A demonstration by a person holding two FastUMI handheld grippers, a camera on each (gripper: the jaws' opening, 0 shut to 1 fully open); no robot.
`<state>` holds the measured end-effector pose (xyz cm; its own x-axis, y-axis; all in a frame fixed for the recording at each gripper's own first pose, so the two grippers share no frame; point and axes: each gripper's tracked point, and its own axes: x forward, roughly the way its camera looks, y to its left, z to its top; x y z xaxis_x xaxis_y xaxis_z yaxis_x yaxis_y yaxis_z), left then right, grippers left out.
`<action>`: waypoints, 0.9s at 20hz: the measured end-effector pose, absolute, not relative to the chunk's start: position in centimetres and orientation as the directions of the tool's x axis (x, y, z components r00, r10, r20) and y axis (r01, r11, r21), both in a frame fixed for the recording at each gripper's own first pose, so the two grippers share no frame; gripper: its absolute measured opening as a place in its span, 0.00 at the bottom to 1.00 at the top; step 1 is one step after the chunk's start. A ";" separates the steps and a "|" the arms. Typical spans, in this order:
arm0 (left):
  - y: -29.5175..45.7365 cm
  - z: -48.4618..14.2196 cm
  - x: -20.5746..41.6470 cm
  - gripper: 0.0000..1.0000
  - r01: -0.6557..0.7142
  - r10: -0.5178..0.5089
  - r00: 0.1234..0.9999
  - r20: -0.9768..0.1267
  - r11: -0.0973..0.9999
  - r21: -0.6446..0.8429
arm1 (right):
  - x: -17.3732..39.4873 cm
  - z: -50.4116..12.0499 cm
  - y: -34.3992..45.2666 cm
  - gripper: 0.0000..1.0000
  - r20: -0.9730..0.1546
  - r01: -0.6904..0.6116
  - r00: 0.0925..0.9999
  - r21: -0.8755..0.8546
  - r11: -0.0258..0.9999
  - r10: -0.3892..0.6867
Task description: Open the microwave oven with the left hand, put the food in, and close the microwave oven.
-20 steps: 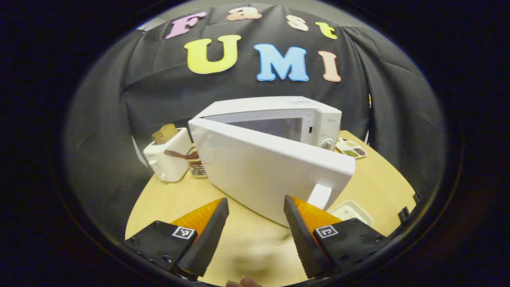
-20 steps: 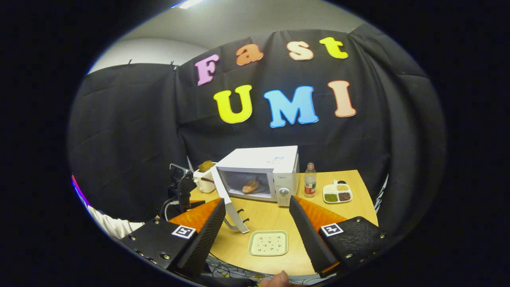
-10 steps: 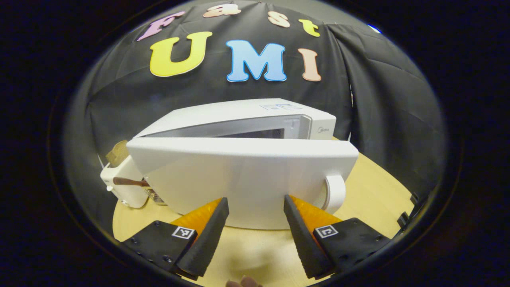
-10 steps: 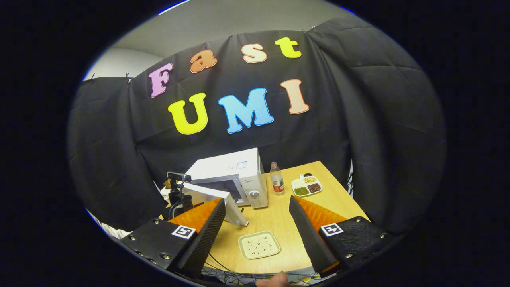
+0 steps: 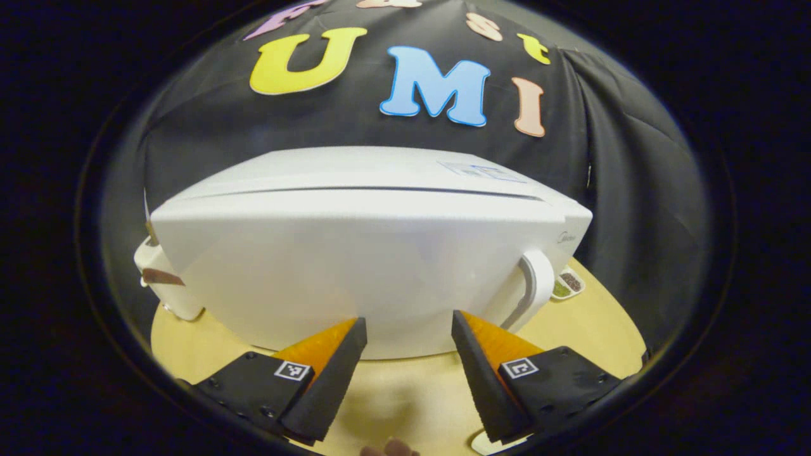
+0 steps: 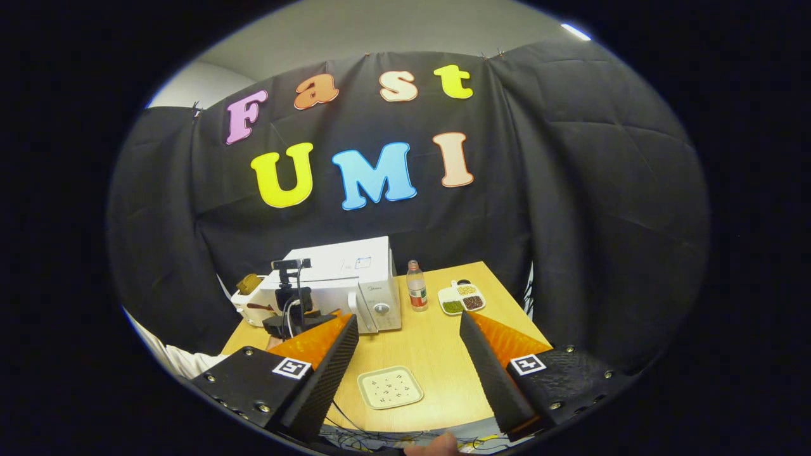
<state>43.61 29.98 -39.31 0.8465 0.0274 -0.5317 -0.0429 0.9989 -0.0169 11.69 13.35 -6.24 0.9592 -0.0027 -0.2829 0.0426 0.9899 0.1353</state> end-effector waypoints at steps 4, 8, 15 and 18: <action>30.1 -40.2 44.8 0.94 -0.101 0.027 0.812 -0.583 0.990 -0.095 | 11.6 -5.8 13.1 0.98 -0.272 0.014 0.962 0.122 0.992 0.020; 27.6 -37.9 43.8 1.00 -0.098 -0.027 0.756 -0.654 0.983 -0.155 | 10.9 -5.4 13.3 0.99 -0.254 -0.044 0.964 0.145 0.988 0.080; 22.2 -23.6 32.5 0.98 0.038 -0.072 0.860 -0.505 0.996 -0.078 | 8.3 -1.9 7.5 0.98 -0.133 -0.119 0.984 0.005 0.993 0.119; 19.7 -16.4 25.4 0.96 0.029 -0.029 0.908 -0.419 1.000 -0.007 | 7.4 0.3 4.5 0.98 -0.071 -0.136 0.989 -0.042 0.990 0.132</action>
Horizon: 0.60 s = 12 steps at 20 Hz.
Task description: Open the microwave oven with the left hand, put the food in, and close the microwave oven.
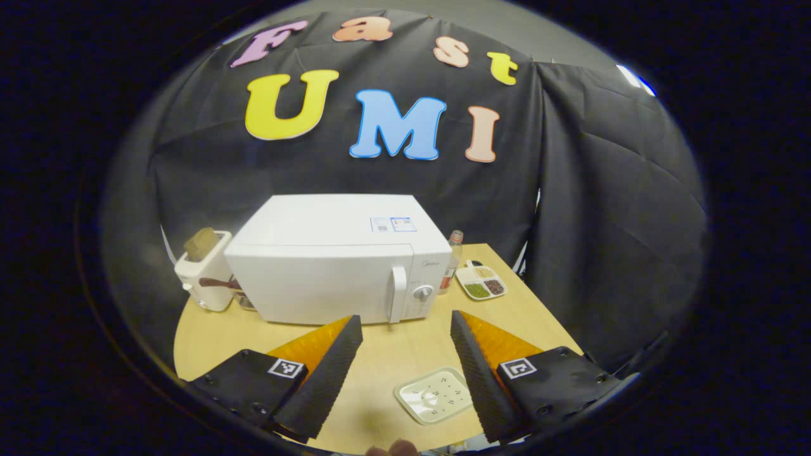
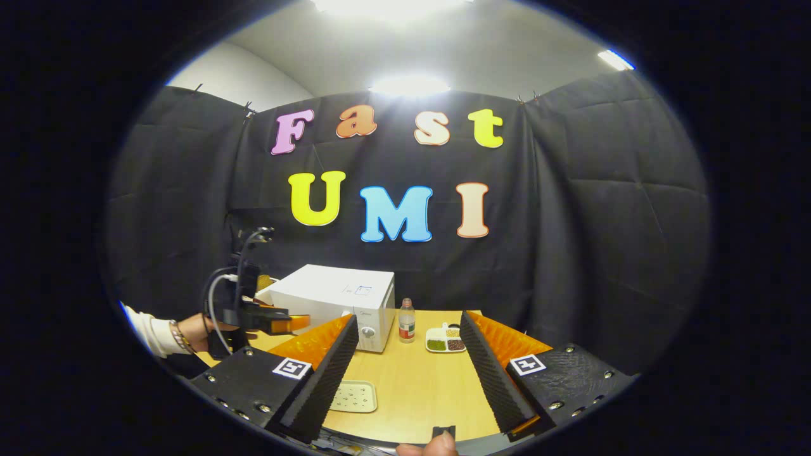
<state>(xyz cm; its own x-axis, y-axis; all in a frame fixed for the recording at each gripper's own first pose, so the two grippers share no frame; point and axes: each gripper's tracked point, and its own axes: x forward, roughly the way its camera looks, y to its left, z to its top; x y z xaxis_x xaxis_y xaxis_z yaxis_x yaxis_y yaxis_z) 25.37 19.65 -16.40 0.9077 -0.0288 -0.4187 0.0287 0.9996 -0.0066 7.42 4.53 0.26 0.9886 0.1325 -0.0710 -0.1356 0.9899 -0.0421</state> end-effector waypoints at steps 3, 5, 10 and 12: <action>16.5 -7.3 18.8 0.96 0.005 -0.009 0.964 -0.265 1.000 -0.015 | 6.7 2.5 3.4 0.98 -0.008 -0.194 0.981 -0.020 0.981 0.193; 15.2 -0.5 14.3 0.98 -0.024 0.024 0.994 -0.110 1.000 0.000 | 6.7 3.2 3.4 0.98 0.018 -0.241 0.970 -0.010 0.971 0.241; 13.2 10.0 5.0 0.90 -0.101 0.100 0.992 0.072 0.995 0.014 | 6.1 6.9 2.9 0.98 0.080 -0.245 0.967 0.015 0.969 0.243; 13.6 10.8 4.0 0.92 -0.115 0.115 0.990 0.078 0.993 -0.002 | 5.9 8.8 2.1 0.98 0.114 -0.173 0.978 -0.009 0.985 0.173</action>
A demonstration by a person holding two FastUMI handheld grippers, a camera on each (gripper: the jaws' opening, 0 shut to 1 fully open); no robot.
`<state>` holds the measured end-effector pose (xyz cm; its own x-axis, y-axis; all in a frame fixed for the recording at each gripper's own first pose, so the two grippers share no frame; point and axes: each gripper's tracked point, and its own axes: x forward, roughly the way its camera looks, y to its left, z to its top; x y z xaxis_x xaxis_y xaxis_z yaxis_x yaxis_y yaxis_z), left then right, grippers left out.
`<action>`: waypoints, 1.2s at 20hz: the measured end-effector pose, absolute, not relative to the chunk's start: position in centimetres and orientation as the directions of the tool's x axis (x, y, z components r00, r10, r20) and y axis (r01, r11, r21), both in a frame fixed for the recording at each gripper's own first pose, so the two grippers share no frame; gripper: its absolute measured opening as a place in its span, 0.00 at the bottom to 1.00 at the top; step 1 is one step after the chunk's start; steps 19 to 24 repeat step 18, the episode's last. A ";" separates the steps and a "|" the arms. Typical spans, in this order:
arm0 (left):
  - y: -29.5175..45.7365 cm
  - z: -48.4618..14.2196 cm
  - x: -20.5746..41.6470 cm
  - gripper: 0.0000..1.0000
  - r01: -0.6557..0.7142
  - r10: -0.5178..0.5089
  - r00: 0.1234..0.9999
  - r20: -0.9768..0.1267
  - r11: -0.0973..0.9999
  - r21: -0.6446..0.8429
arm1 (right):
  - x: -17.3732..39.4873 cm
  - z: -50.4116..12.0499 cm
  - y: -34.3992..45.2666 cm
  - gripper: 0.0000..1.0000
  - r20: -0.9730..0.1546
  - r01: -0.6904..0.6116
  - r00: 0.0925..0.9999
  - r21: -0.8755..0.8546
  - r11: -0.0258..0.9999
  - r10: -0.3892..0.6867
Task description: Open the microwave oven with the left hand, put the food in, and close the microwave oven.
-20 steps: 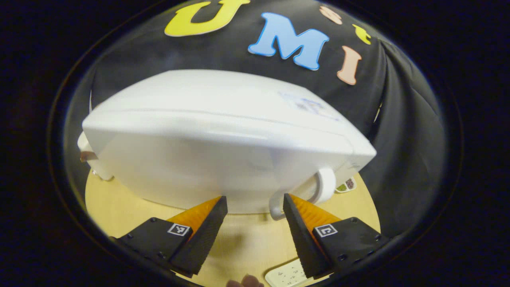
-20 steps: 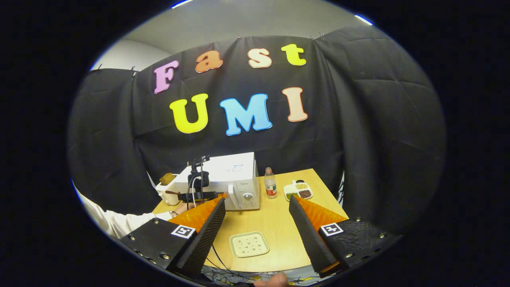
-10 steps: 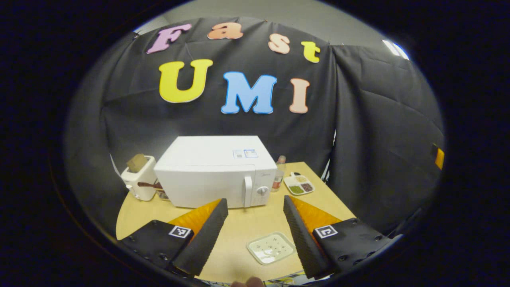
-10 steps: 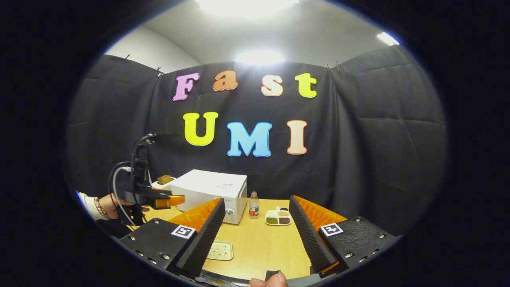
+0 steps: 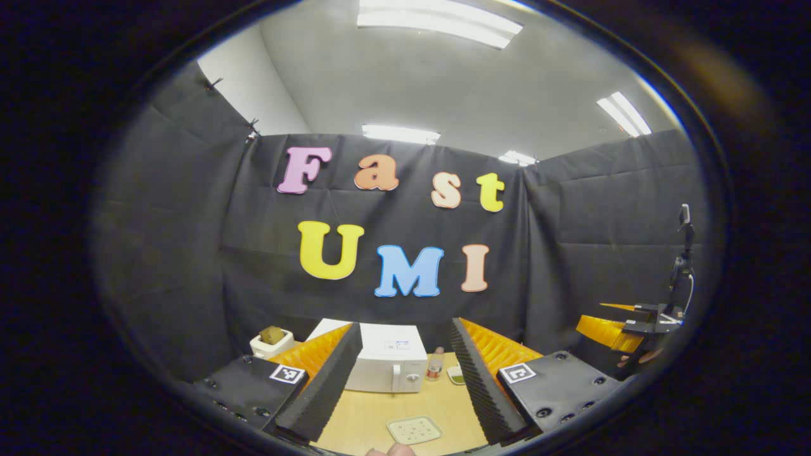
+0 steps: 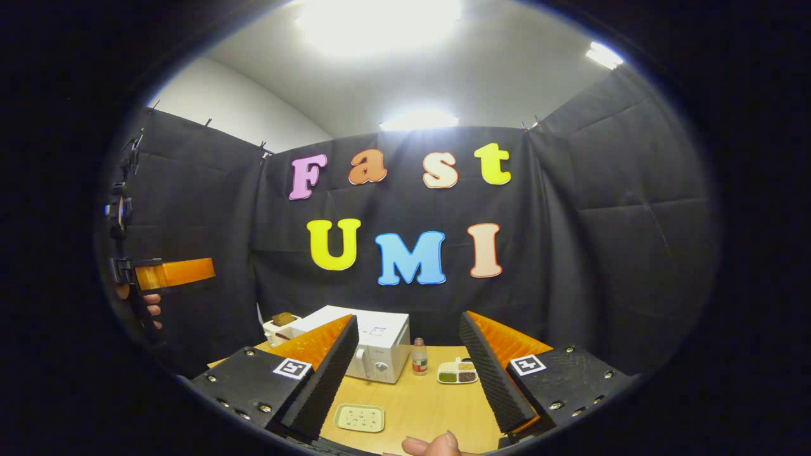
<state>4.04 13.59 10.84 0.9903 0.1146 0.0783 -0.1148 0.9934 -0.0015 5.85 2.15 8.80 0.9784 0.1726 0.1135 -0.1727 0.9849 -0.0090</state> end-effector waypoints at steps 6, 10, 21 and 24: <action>15.7 11.8 2.8 0.92 -0.094 0.098 0.990 0.100 0.995 -0.043 | 4.8 11.1 2.6 0.98 0.152 -0.084 0.985 0.001 0.996 0.082; 17.7 11.6 1.9 0.93 -0.078 0.088 0.992 0.093 0.992 -0.103 | 4.1 10.5 5.2 0.98 0.140 -0.094 0.986 -0.013 0.995 0.095; 21.0 11.5 1.1 0.96 -0.084 0.098 0.988 0.116 0.990 -0.117 | 4.4 11.2 8.6 0.98 0.131 -0.130 0.982 -0.026 0.991 0.133; 21.0 11.5 1.1 0.96 -0.084 0.098 0.988 0.116 0.990 -0.117 | 4.4 11.2 8.6 0.98 0.131 -0.130 0.982 -0.026 0.991 0.133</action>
